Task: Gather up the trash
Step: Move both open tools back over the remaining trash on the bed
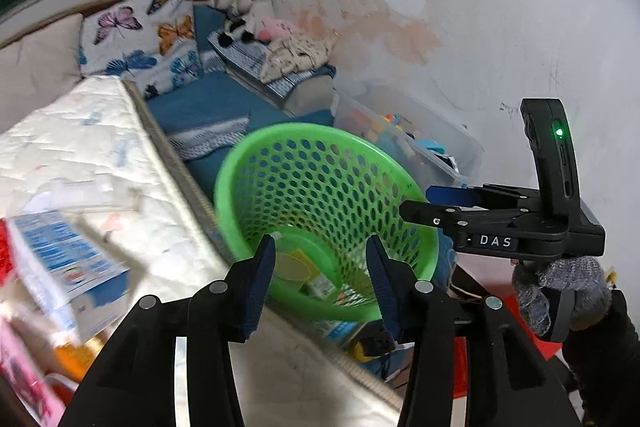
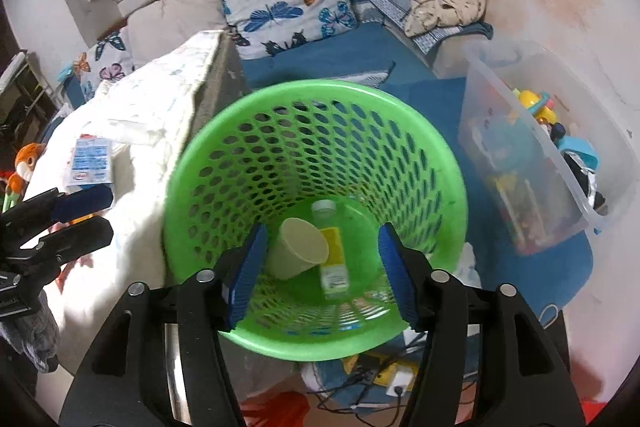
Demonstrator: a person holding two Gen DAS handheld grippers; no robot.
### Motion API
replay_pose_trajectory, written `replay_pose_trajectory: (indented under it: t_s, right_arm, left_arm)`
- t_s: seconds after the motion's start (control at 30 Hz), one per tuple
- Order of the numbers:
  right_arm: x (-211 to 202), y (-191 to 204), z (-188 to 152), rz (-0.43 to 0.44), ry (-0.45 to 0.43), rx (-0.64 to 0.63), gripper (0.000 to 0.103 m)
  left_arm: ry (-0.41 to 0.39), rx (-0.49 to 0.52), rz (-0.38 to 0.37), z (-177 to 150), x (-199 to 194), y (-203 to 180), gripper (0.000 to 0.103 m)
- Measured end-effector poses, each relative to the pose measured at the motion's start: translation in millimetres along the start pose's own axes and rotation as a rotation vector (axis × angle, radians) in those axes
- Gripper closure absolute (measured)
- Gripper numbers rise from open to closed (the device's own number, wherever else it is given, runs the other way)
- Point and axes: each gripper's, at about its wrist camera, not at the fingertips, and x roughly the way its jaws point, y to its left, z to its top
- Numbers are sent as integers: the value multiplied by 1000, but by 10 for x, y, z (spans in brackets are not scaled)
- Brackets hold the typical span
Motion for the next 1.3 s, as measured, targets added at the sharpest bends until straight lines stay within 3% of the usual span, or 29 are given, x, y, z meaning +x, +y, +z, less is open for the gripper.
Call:
replay_pose_trajectory:
  t_s: [0.27,0.67,0.9,1.3]
  right_arm:
    - [-98,460,-26,48,-32,-58,38]
    - [-56,1197,9,144,-36,-165,32]
    - [29,1552,53,212,-30,-209,32]
    - [97,2096,-11,304,-5,-302,32]
  left_arm:
    - [-68,-32,127,-270,-541,281,55]
    - [-123,-210,329,-724,-1227,1062,50]
    - [-135,-306,368,-1037,-1497,1422,48]
    - [-79,-340,369,-1513,-1640,1588,44]
